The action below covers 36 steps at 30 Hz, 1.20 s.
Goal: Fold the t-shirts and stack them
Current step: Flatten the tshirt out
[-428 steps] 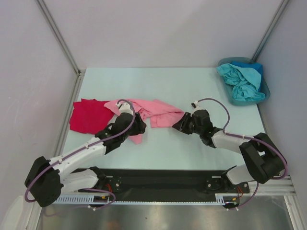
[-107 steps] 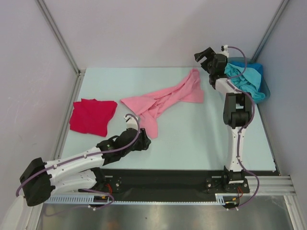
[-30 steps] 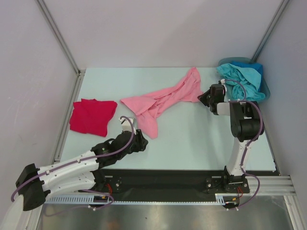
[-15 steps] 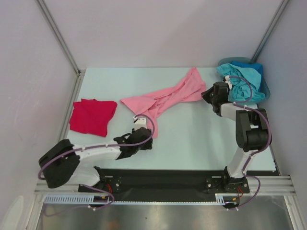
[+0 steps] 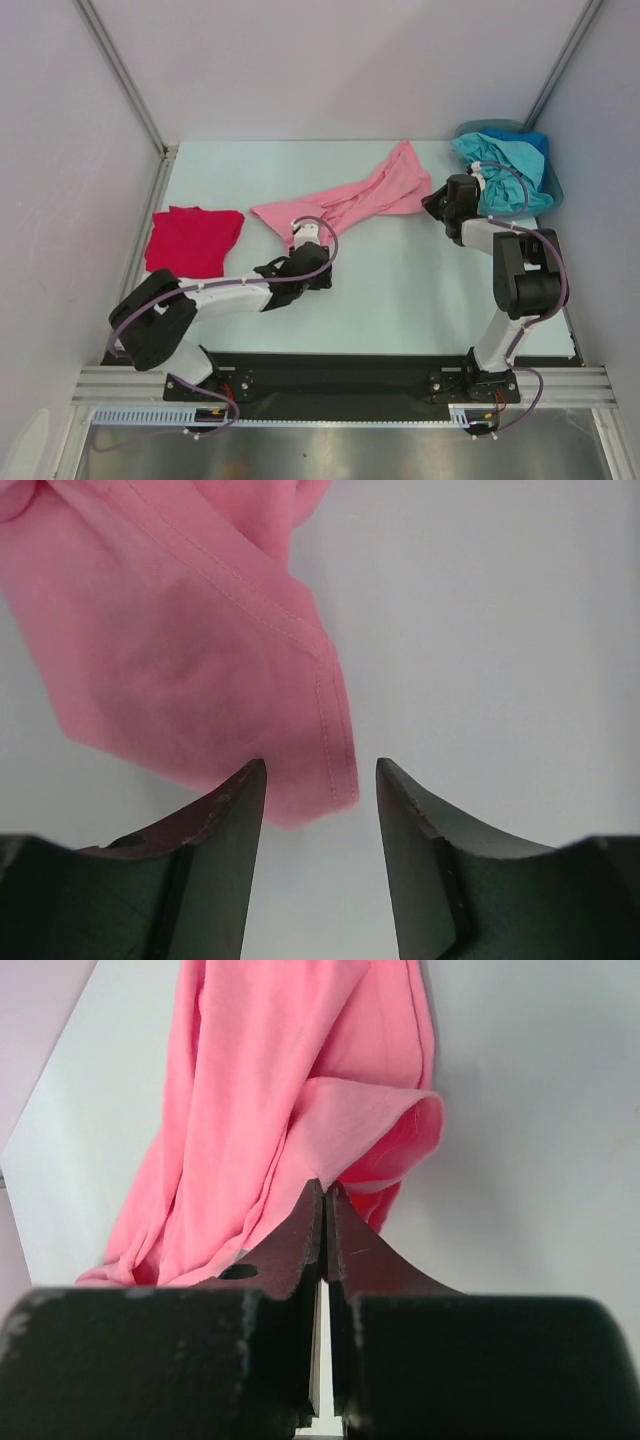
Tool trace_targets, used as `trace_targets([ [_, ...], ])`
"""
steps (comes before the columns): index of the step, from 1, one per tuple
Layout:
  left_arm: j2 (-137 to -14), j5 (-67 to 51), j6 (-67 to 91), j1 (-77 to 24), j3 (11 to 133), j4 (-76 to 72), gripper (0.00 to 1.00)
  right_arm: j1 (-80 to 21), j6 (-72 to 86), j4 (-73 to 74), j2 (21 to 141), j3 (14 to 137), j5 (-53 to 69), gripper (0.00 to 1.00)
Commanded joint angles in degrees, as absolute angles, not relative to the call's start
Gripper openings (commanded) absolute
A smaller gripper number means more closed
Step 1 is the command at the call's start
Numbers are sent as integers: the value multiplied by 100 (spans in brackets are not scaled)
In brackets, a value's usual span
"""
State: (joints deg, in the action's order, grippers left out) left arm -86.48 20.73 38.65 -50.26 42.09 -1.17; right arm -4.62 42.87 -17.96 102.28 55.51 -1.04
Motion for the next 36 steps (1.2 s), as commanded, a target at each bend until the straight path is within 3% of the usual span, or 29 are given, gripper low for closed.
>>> trace_targets([
  [1, -8771, 2048, 3762, -5001, 4307, -290, 54, -431, 4315, -2065, 10046, 5537, -132, 0],
  [14, -9966, 2250, 3577, -4992, 5440, 755, 53, -413, 4412, -2241, 9984, 5388, -79, 0],
  [17, -10002, 2285, 3595, -5001, 5511, 843, 49, -396, 4412, -2250, 9984, 5379, -62, 0],
  [20, -9914, 2382, 3656, -5001, 5467, 957, 19, -387, 4430, -2276, 10002, 5396, -62, 0],
  [21, -9836, 2478, 3691, -5001, 5458, 1002, 0, -387, 4438, -2268, 10028, 5388, -62, 0],
  [27, -9405, 2996, 3989, -5054, 5397, 1704, 0, -413, 4482, -2285, 10055, 5361, -88, 0],
  [36, -7253, 4024, 4710, -5045, 4957, 3400, 0, -290, 4614, -2031, 9818, 5265, -474, 0],
])
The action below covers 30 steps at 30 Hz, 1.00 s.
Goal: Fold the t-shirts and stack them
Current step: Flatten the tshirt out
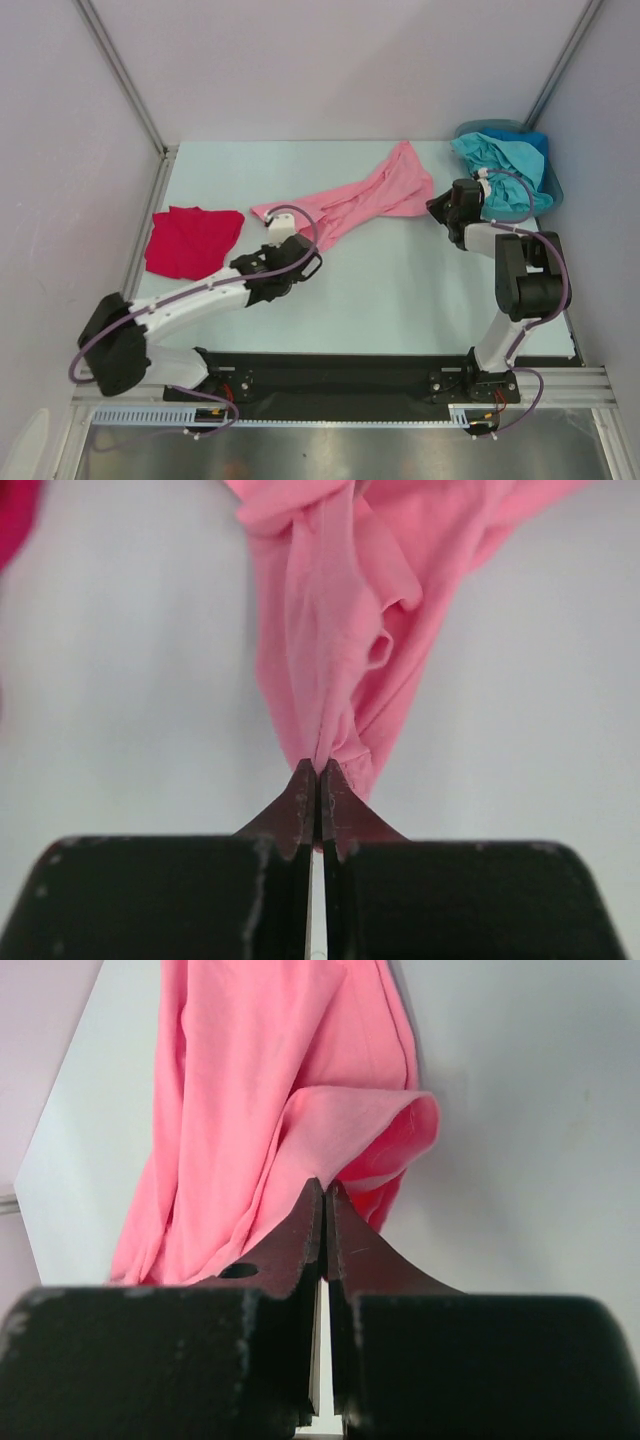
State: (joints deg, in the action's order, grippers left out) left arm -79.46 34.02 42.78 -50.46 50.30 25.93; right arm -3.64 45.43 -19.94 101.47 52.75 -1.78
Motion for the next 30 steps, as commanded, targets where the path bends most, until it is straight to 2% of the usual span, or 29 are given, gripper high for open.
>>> trace_targets([
  [1, -7112, 4095, 4746, -5028, 4966, 3706, 0, -281, 4666, -1987, 9809, 5265, -544, 0],
  [7, -6434, 4526, 4922, -4676, 5343, 4578, 0, -185, 4886, -1688, 9580, 5168, -905, 0],
  [15, -6091, 4483, 4852, -4000, 5388, 4772, 0, 149, 5071, -1433, 9167, 4957, -1002, 0],
  [22, -5845, 4210, 4615, -3192, 5379, 4711, 0, 272, 5300, -1318, 8702, 4633, -1142, 0],
  [30, -5476, 3113, 4447, -2505, 4984, 4351, 0, 571, 5537, -1152, 7902, 4070, -1160, 0],
])
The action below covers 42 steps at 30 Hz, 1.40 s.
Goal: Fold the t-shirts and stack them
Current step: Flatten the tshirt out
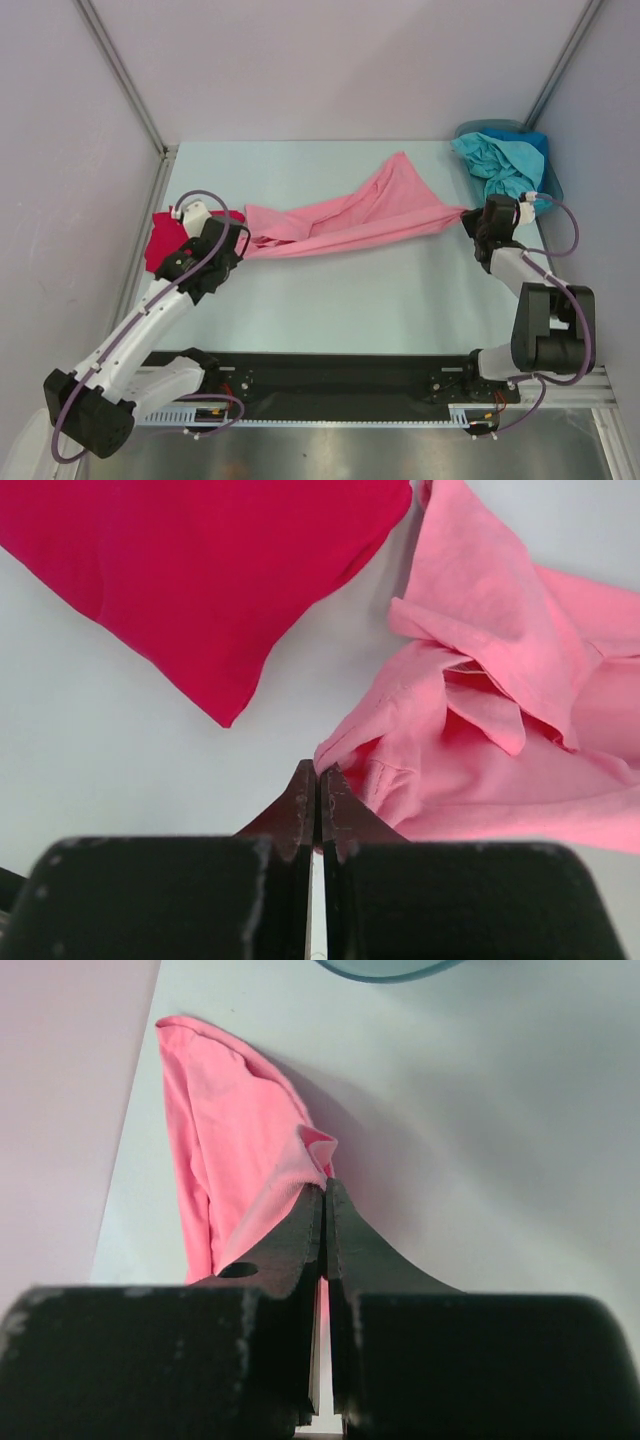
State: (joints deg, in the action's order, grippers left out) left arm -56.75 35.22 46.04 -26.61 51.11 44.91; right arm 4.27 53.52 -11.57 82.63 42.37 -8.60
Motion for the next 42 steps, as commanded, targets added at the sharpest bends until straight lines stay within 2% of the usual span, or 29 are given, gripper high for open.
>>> trace_targets([
  [1, -5476, 3033, 4526, -2487, 4949, 4351, 0, 571, 5589, -1125, 7840, 4017, -1178, 0],
  [8, -5142, 1741, 5053, -2496, 4194, 4017, 0, 475, 5862, -792, 6945, 3271, -1116, 0],
  [23, -4650, 1705, 5185, -2531, 3463, 3946, 0, -202, 5827, -35, 4915, 1803, -1151, 0],
  [27, -4466, 1828, 5238, -2531, 3463, 4192, 0, -193, 5845, 692, 4501, 1740, -1300, 0],
  [34, -4193, 2039, 5361, -2531, 3647, 4702, 0, -44, 5871, 1037, 4333, 1872, -1564, 0],
  [42, -4254, 2224, 5335, -2461, 4209, 5027, 0, 738, 5564, 958, 4552, 2074, -1248, 0],
])
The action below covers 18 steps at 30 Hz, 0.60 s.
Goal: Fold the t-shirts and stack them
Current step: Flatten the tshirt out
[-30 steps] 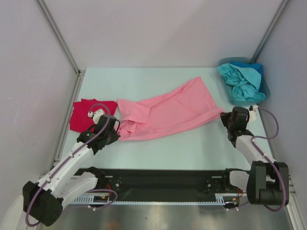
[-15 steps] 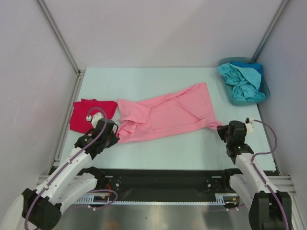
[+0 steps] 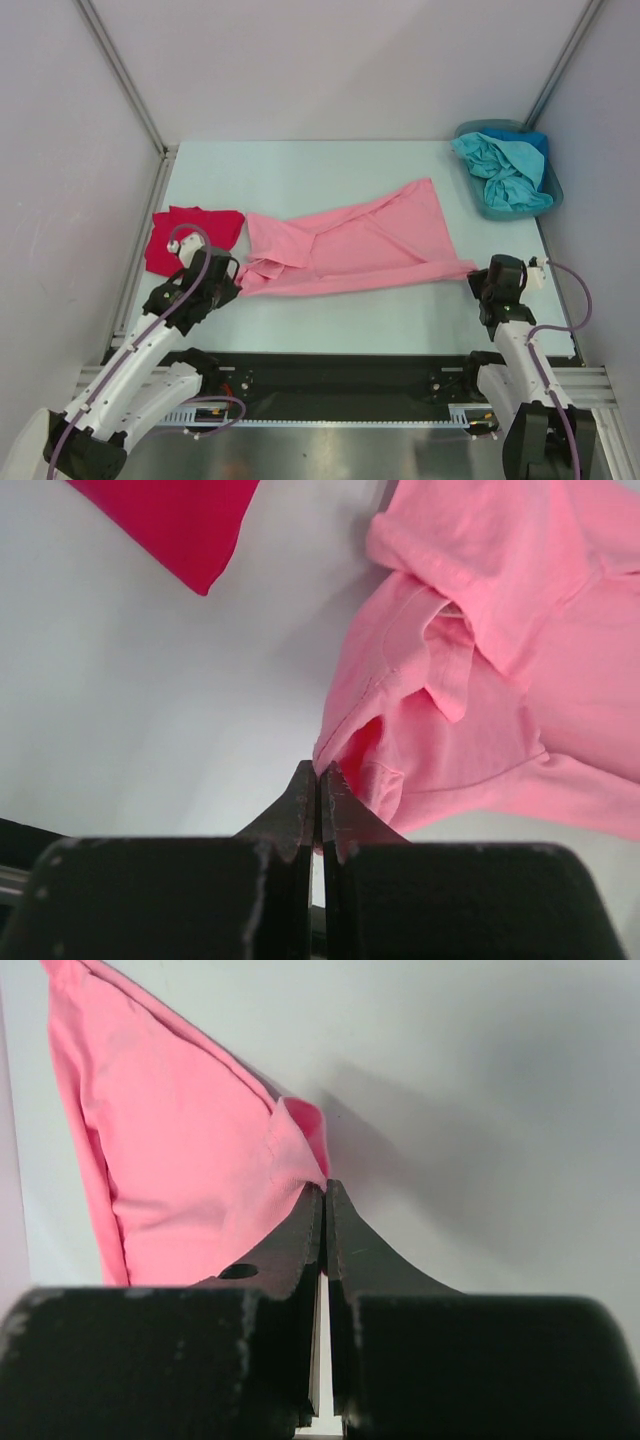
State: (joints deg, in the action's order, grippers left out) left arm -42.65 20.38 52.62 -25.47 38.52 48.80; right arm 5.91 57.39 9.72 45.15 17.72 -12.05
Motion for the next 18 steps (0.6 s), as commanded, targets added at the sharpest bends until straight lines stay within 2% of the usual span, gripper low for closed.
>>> trace_targets([
  [1, -4254, 2215, 5309, -2400, 4227, 5036, 0, 782, 5529, 941, 4579, 2092, -1135, 0],
  [6, -4236, 2031, 5054, -1961, 4245, 4992, 0, 1230, 5300, 949, 4711, 2074, -748, 0],
  [11, -4333, 1776, 5045, -1934, 4140, 4835, 1, 1266, 5115, 941, 4641, 2013, -528, 0],
  [14, -4272, 1478, 5115, -1934, 3921, 4694, 2, 1266, 5080, 905, 4632, 1986, -440, 10],
  [15, -4263, 1450, 5124, -1934, 3859, 4667, 6, 1266, 5071, 897, 4641, 1978, -405, 17],
  [17, -4184, 1424, 5124, -1934, 3718, 4632, 10, 1266, 5036, 870, 4632, 1951, -325, 21],
  [18, -4157, 1389, 5115, -1934, 3692, 4623, 16, 1266, 5027, 818, 4623, 1942, -264, 24],
])
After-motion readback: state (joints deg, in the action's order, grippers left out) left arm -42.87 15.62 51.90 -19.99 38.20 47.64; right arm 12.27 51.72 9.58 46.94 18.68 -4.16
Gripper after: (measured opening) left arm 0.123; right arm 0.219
